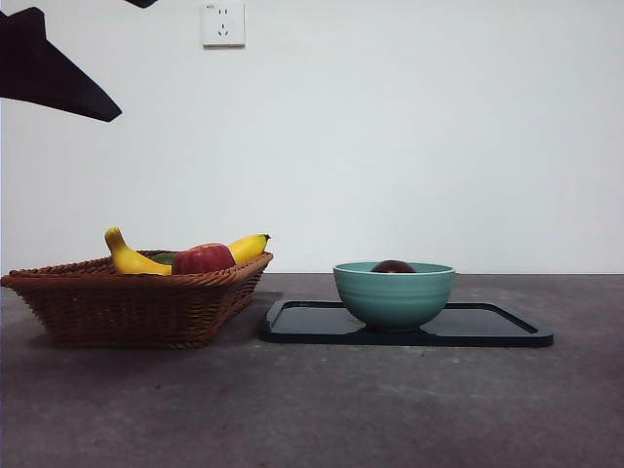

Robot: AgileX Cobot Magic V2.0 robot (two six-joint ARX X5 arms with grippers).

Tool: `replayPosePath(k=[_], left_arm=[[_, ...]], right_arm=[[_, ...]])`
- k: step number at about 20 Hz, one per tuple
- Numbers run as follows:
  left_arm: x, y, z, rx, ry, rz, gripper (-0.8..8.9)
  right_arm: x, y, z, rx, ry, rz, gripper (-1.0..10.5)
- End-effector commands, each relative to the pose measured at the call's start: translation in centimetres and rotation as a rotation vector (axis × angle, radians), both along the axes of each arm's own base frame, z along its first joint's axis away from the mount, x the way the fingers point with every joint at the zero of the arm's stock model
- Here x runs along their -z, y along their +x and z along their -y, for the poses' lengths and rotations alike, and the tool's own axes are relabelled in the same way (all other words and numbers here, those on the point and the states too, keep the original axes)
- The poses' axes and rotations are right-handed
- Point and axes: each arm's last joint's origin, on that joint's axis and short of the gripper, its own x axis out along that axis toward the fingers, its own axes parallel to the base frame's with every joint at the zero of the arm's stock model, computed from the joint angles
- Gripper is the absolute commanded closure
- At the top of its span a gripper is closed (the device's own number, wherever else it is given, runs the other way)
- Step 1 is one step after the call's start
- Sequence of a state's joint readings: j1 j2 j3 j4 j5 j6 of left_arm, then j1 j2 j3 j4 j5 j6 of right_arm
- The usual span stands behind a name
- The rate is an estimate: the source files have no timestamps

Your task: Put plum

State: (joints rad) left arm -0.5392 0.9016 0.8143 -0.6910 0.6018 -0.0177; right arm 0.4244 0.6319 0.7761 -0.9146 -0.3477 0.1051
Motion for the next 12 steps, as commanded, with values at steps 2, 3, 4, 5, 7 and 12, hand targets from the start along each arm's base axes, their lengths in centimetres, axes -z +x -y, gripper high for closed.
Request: replayPosePath(k=[2, 3, 4, 5, 7, 12], left_arm=[[-0.5, 0.2, 0.3, -0.020, -0.036, -0.010, 4.18], [-0.7, 0.3, 0.4, -0.027, -0.055, -0.005, 4.18], [-0.9, 0.4, 0.6, -0.036, -0.081, 0.007, 4.17], [-1.3, 0.6, 0.9, -0.055, -0.106, 0.022, 4.17], [-2.1, 1.2, 1.5, -0.105, -0.130, 0.048, 4.16], [-5.1, 4.8, 4.7, -0.198, -0.113, 0.039, 4.17]], right_arm=[[-0.1, 0.1, -0.1, -0.008, 0.006, 0.006, 7.7], [-0.1, 0.1, -0.1, -0.007, 0.007, 0.004, 7.7], [-0.1, 0.1, -0.1, -0.002, 0.010, 0.000, 7.7], [-0.1, 0.1, -0.1, 0.001, 0.013, -0.003, 7.7], [-0.1, 0.1, -0.1, 0.001, 0.013, -0.003, 7.7], [-0.1, 0.1, -0.1, 0.004, 0.015, -0.005, 7.7]])
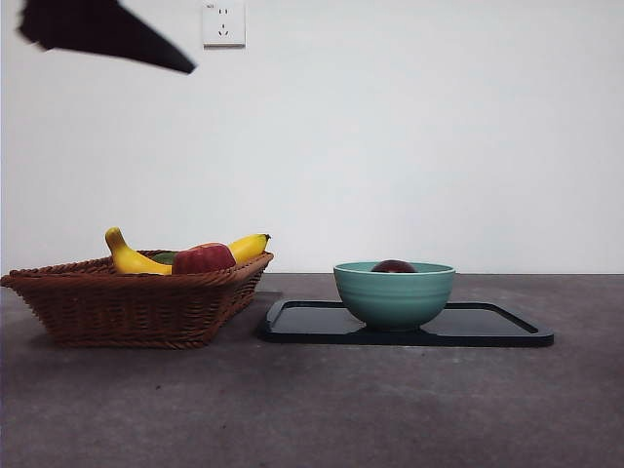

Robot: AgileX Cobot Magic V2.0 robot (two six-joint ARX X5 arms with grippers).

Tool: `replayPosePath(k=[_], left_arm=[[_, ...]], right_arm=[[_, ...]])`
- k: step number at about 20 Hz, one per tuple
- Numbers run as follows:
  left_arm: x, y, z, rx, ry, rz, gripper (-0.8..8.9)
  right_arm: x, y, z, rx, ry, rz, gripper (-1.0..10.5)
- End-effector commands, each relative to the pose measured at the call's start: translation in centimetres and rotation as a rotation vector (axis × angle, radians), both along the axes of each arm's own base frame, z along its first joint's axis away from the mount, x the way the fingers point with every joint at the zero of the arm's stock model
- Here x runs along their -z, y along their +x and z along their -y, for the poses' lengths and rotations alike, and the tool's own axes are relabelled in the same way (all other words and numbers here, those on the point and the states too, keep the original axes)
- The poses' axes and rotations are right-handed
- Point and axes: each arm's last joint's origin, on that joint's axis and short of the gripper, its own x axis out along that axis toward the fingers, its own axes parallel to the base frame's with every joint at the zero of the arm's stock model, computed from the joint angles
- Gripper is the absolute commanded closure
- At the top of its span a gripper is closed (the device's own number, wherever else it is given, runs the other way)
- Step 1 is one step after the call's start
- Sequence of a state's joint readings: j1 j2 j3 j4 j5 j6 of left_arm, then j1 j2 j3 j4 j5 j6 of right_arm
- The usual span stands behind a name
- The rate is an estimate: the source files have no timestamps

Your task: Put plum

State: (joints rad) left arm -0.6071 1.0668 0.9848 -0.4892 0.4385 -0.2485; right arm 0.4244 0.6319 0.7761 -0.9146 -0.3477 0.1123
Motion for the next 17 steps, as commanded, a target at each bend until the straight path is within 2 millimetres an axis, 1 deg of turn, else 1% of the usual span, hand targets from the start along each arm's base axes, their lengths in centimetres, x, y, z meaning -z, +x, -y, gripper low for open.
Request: replayPosePath(k=[1, 4, 8, 11, 13, 17], left_arm=[[-1.7, 2.2, 2.2, -0.018, -0.011, -0.005, 4.19], [-2.6, 5.6, 4.9, -0.043, 0.036, -0.020, 4.42], [-2.2, 9.9, 8.6, -0.035, 0.073, -0.060, 4.41], [-1.0, 12.9, 11.2, -0.061, 0.129, -0.079, 4.41], [0.3, 14.4, 12.6, -0.062, 0.151, -0.095, 4.41], [3.2, 16.7, 15.0, -0.079, 0.253, -0.097, 4.41]], right_arm=[[-0.1, 0.1, -0.1, -0.001, 0.011, -0.001, 7.7], [-0.1, 0.1, -0.1, 0.004, 0.015, -0.006, 7.7], [-0.1, 0.1, -0.1, 0.004, 0.015, -0.006, 7.7], [-0.1, 0.1, -0.1, 0.005, 0.014, -0.006, 7.7], [-0.1, 0.1, -0.1, 0.005, 0.014, -0.007, 7.7], [-0.1, 0.1, -0.1, 0.004, 0.014, -0.007, 7.7]])
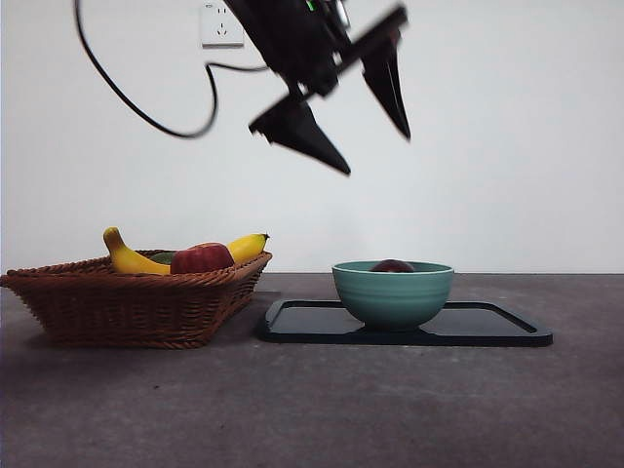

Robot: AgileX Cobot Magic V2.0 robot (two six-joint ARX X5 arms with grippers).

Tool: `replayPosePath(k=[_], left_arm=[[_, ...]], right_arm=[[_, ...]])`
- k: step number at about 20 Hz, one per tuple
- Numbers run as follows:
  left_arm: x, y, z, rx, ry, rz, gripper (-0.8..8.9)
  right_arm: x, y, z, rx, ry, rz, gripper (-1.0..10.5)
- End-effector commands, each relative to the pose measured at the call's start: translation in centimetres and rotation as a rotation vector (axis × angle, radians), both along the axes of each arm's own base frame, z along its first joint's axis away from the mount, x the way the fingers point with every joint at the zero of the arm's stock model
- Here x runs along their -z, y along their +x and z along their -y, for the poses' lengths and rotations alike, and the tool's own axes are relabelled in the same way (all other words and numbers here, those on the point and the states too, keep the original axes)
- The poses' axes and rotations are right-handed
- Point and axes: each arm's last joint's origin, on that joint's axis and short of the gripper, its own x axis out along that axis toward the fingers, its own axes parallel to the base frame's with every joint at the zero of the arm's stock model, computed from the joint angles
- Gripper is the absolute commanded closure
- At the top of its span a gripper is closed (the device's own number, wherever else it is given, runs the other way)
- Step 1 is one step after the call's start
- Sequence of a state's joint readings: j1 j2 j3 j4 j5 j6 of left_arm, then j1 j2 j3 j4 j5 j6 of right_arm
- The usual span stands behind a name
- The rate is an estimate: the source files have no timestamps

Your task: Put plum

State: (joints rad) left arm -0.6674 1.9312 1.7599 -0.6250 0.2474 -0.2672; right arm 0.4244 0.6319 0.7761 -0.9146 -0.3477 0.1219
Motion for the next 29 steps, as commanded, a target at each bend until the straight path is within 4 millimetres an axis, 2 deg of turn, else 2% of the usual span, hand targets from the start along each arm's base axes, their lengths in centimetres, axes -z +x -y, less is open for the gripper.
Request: replayPosePath(k=[1, 4, 11, 20, 29], left_arm=[[1.5, 1.1, 1.9, 0.023, 0.049, 0.014, 4.41], [3.6, 1.9, 3.3, 0.022, 0.101, 0.017, 4.42], [7.8, 2.7, 4.6, 0.014, 0.206, 0.000, 4.42], [9.7, 2.8, 5.7, 0.026, 0.217, 0.002, 4.42], [10.0, 2.4, 6.0, 0.033, 0.249, 0.009, 4.59]], right_arm=[[-0.1, 0.1, -0.1, -0.002, 0.009, -0.001, 7.7], [-0.1, 0.1, -0.1, -0.002, 0.007, -0.005, 7.7], [0.0, 0.0, -0.1, -0.003, 0.001, -0.018, 7.7], [0.0, 0.0, -0.1, -0.003, 0.000, -0.020, 7.7], [0.0, 0.0, -0.1, -0.003, 0.000, -0.020, 7.7]])
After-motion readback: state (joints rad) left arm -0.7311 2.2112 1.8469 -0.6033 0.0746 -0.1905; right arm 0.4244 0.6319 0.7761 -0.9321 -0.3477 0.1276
